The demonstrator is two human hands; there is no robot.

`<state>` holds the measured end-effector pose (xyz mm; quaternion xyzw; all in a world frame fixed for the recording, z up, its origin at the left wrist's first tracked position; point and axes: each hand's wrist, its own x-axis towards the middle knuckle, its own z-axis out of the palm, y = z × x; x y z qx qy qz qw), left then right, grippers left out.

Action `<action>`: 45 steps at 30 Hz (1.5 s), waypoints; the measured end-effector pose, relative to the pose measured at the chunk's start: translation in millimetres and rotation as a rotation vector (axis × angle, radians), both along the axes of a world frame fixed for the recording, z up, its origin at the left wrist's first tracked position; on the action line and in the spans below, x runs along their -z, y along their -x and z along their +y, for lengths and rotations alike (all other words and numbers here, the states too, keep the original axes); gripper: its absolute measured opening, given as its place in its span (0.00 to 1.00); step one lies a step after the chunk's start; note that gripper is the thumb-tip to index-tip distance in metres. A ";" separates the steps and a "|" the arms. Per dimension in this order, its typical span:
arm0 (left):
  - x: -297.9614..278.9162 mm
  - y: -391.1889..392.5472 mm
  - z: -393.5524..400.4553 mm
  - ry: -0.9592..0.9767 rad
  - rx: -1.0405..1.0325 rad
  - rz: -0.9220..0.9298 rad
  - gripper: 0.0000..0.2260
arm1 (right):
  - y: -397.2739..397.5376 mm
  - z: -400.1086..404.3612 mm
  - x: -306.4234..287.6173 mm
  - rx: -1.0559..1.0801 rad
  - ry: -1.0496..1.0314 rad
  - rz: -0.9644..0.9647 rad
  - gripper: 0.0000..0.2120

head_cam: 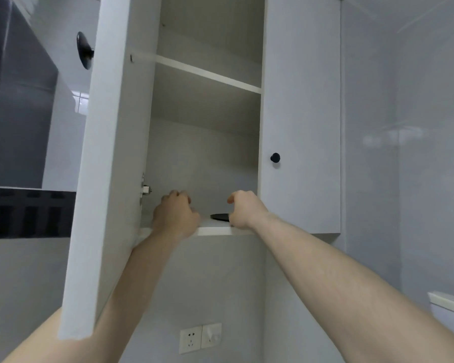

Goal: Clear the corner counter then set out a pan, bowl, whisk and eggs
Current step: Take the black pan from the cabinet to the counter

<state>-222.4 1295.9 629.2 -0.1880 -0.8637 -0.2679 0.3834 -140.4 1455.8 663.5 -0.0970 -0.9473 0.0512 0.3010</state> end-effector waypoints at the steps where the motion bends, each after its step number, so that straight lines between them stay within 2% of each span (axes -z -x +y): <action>1: 0.4 0.9 1.7 0.013 0.003 0.002 0.15 | 8.5 0.7 -1.6 0.021 -0.025 -0.033 0.23; 8: -3.0 7.2 10.5 0.033 -0.092 -0.048 0.17 | 45.8 2.7 -10.3 0.129 -0.328 -0.200 0.14; 11: -2.8 8.9 12.4 0.037 -0.110 -0.027 0.16 | 55.8 3.6 -16.1 0.169 -0.360 -0.293 0.13; 14: -2.9 9.0 12.6 0.025 -0.112 -0.027 0.16 | 57.0 2.4 -24.4 0.244 -0.384 -0.431 0.08; 15: -2.7 8.7 13.0 0.025 -0.113 -0.028 0.16 | 57.9 2.4 -25.8 0.266 -0.395 -0.461 0.09; 18: -1.2 8.7 12.8 0.020 -0.115 -0.016 0.15 | 64.3 3.8 -26.6 0.276 -0.414 -0.525 0.22; 20: -0.5 8.1 12.9 0.019 -0.116 -0.006 0.15 | 66.5 3.1 -24.5 0.268 -0.413 -0.534 0.22; 25: -0.3 4.5 13.0 0.023 -0.119 0.017 0.14 | 63.2 6.9 -16.2 0.208 -0.334 -0.384 0.19; 30: 1.6 1.7 13.1 0.028 -0.129 0.029 0.14 | 62.4 10.6 -7.6 0.166 -0.160 -0.267 0.17; 35: 2.4 -2.6 13.6 0.023 -0.143 0.034 0.13 | 66.3 12.7 -2.1 0.125 -0.021 -0.201 0.08; 39: 1.2 -2.9 14.6 0.015 -0.156 0.048 0.14 | 70.2 14.0 -1.6 0.158 -0.068 -0.171 0.17; 45: 3.0 1.1 16.1 0.007 -0.186 0.066 0.13 | 70.9 15.5 -6.8 0.188 -0.265 -0.117 0.14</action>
